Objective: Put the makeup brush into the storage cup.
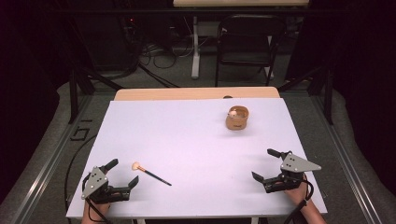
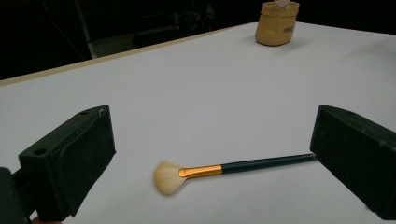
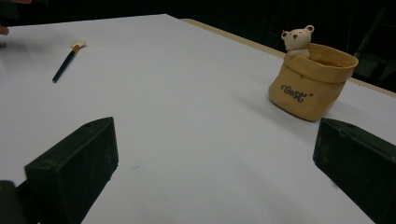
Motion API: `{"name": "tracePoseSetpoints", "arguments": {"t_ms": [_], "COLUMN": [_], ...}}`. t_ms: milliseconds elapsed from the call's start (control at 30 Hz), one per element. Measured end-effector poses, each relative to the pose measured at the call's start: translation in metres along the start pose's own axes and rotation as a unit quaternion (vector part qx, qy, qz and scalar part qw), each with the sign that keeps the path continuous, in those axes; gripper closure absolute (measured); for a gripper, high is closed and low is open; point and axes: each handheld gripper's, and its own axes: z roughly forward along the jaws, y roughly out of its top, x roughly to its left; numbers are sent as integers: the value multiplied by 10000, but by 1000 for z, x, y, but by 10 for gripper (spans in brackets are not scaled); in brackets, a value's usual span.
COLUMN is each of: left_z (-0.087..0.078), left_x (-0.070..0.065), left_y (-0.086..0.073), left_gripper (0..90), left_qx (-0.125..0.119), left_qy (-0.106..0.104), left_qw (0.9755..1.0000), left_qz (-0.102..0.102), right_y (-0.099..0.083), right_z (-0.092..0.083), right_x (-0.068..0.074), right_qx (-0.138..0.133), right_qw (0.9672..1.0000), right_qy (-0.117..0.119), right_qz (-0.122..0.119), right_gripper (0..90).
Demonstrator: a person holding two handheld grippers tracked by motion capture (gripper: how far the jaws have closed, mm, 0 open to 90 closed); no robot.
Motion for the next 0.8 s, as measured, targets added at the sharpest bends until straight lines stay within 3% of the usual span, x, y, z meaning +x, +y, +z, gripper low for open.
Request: {"name": "tracePoseSetpoints", "arguments": {"t_ms": [400, 667, 800], "left_z": [1, 5, 8], "left_x": [3, 6, 8], "left_y": [0, 6, 11], "left_gripper": [0, 0, 0], "left_qx": [11, 15, 88], "left_qy": [8, -106, -129], "left_qw": [10000, 9998, 9999], "left_qz": [-82, -156, -34], "right_y": [0, 0, 0], "right_z": [0, 0, 0], "right_x": [0, 0, 0], "right_qx": [8, 6, -45], "right_qw": [10000, 10000, 10000], "right_qy": [23, -6, -8], "right_qz": [17, 12, 28], "right_gripper": [0, 0, 0]}}
